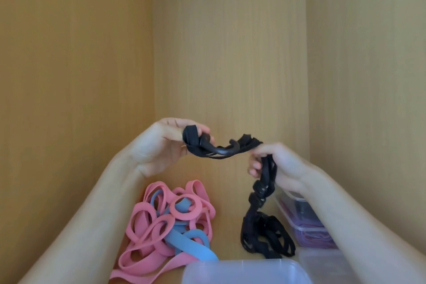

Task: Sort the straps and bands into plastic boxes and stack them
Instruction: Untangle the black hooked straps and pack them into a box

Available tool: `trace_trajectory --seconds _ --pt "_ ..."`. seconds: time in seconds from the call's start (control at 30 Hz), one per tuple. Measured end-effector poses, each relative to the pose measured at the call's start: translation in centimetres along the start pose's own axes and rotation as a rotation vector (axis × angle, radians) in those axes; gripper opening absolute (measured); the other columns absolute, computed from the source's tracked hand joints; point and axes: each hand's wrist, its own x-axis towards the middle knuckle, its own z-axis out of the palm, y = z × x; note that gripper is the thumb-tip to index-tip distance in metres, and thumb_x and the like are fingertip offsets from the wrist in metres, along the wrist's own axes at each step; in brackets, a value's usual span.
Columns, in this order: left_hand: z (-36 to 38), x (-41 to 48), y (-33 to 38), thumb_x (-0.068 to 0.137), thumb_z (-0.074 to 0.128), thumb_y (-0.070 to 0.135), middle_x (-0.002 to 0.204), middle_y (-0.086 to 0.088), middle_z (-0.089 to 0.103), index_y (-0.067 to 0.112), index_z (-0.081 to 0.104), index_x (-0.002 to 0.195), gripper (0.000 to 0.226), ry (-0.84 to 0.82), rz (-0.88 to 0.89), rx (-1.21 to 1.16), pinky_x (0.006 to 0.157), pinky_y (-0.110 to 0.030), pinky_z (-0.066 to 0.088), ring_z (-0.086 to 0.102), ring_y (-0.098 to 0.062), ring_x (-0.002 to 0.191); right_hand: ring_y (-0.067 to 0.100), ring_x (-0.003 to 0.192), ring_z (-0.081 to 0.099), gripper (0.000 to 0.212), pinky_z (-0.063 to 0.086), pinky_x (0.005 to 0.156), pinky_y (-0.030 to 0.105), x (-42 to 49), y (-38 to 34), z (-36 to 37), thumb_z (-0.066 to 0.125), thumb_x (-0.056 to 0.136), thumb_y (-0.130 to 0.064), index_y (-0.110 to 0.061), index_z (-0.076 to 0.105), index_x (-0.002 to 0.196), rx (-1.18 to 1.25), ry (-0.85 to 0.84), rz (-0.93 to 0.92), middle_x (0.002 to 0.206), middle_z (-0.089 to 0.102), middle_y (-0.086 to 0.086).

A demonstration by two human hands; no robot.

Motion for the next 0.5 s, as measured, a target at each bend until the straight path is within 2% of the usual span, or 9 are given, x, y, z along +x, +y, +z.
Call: trace_trajectory --seconds 0.03,0.13,0.23,0.3,0.37,0.5 --pt "-0.2 0.2 -0.2 0.060 0.065 -0.007 0.079 -0.011 0.070 0.010 0.078 0.065 0.022 -0.031 0.004 0.031 0.061 -0.026 0.055 0.069 -0.019 0.070 0.017 0.056 0.051 0.022 0.041 0.067 0.031 0.0 -0.3 0.1 0.048 0.096 -0.011 -0.017 0.046 0.074 0.030 0.018 -0.006 0.056 0.042 0.000" --pt "-0.8 0.3 -0.9 0.070 0.062 0.003 0.086 -0.013 0.066 0.011 0.079 0.073 0.019 -0.203 -0.011 0.162 0.071 -0.029 0.051 0.063 -0.020 0.076 0.017 0.050 0.045 0.011 0.040 0.056 0.027 0.4 -0.9 0.5 0.045 0.095 -0.007 -0.017 0.040 0.091 0.102 0.038 -0.009 0.052 0.034 -0.002" --pt "-1.5 0.9 -1.7 0.074 0.070 0.006 0.101 -0.025 0.065 0.006 0.079 0.083 0.013 -0.317 -0.080 0.253 0.078 -0.034 0.052 0.061 -0.029 0.089 0.016 0.046 0.034 0.016 0.033 0.052 0.027 0.7 -1.3 1.0 0.046 0.093 -0.005 -0.018 0.042 0.083 0.091 0.068 -0.050 0.053 0.028 -0.002" --pt "-1.5 1.2 -1.9 0.079 0.069 0.002 0.109 -0.033 0.067 0.004 0.079 0.091 0.015 -0.333 -0.149 0.307 0.081 -0.037 0.057 0.067 -0.035 0.093 0.015 0.046 0.027 0.025 0.028 0.053 0.028 0.7 -1.6 1.1 0.047 0.091 -0.003 -0.019 0.043 0.072 0.060 0.107 -0.089 0.053 0.025 -0.003" --pt "-1.5 1.5 -2.2 0.082 0.069 0.001 0.099 -0.025 0.073 0.005 0.079 0.095 0.016 -0.331 -0.206 0.383 0.074 -0.034 0.061 0.073 -0.030 0.088 0.015 0.046 0.024 0.032 0.025 0.055 0.030 0.7 -1.8 1.1 0.047 0.090 0.000 -0.021 0.041 0.065 0.048 0.161 -0.119 0.054 0.024 -0.003" --pt "-1.0 1.5 -2.3 0.085 0.067 -0.006 0.094 -0.015 0.077 0.008 0.078 0.092 0.020 -0.164 -0.181 0.544 0.069 -0.029 0.061 0.076 -0.026 0.086 0.013 0.043 0.026 0.036 0.030 0.050 0.029 0.5 -2.4 1.2 0.048 0.089 0.003 -0.027 0.033 0.076 0.045 0.247 -0.146 0.051 0.027 -0.005"
